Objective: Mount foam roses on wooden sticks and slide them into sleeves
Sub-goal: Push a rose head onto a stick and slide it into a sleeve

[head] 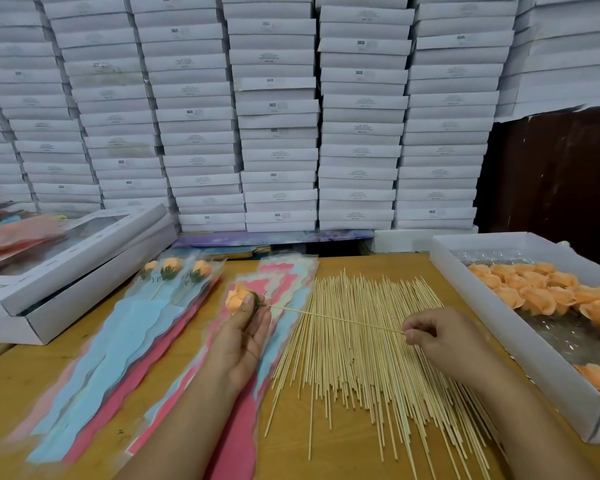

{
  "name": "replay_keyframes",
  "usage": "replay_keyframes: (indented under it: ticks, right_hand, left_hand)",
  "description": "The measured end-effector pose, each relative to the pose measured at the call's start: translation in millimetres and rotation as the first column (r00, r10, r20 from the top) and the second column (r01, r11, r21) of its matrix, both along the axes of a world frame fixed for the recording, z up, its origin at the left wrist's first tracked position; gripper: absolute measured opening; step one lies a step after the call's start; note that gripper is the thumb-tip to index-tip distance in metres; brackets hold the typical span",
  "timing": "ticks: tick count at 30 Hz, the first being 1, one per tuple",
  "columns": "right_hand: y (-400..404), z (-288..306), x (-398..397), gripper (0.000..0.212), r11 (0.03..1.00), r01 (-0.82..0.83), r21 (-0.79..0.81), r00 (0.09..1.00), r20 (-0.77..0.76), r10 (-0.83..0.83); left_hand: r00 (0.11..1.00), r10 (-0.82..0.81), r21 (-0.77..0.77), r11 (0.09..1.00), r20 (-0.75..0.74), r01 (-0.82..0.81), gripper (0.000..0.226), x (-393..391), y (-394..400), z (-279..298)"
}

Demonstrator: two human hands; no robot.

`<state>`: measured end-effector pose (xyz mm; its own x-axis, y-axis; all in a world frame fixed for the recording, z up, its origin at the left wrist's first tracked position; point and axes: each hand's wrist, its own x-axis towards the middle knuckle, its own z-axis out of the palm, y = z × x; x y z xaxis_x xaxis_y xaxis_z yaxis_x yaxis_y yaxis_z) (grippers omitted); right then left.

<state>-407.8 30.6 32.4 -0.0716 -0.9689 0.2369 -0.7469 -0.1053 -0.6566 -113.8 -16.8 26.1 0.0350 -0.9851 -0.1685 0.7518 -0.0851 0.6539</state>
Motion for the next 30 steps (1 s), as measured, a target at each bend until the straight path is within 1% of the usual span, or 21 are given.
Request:
replay_keyframes:
  ticks: [7, 11, 14, 19, 23, 26, 30]
  right_hand:
    - [-2, -3, -3, 0.033, 1.0, -0.003, 0.019, 1.0, -0.008, 0.003]
    - [-2, -3, -1, 0.022, 0.999, -0.001, 0.037, 1.0, -0.003, 0.002]
    - [-2, -3, 0, 0.022, 0.999, -0.009, 0.035, 1.0, 0.002, 0.009]
    - [-2, -4, 3, 0.028, 0.999, -0.022, 0.042, 1.0, -0.013, 0.023]
    - [-2, -3, 6, 0.023, 0.998, -0.042, 0.035, 0.998, 0.044, 0.04]
    - [-1, -3, 10, 0.017, 0.998, -0.058, 0.017, 0.996, 0.07, 0.057]
    - [-1, -4, 9, 0.02, 0.998, -0.065, -0.002, 0.997, 0.031, 0.065]
  left_hand:
    - [1.0, -0.006, 0.0, 1.0, 0.001, 0.006, 0.009, 1, -2, -2]
    - [1.0, -0.01, -0.015, 1.0, 0.023, 0.01, 0.008, 2, -3, -5]
    - [1.0, -0.005, -0.014, 1.0, 0.026, 0.006, 0.009, 0, -3, -6]
    - [1.0, -0.014, -0.019, 1.0, 0.006, 0.014, 0.018, 0, 0, -4]
    - [0.999, -0.018, -0.017, 1.0, -0.033, 0.017, 0.011, 1, 0, -3]
    - [0.997, -0.023, -0.003, 1.0, -0.076, 0.022, 0.01, 3, -1, -4]
    - [0.997, -0.041, -0.015, 0.999, -0.071, 0.04, 0.01, 4, -2, -6]
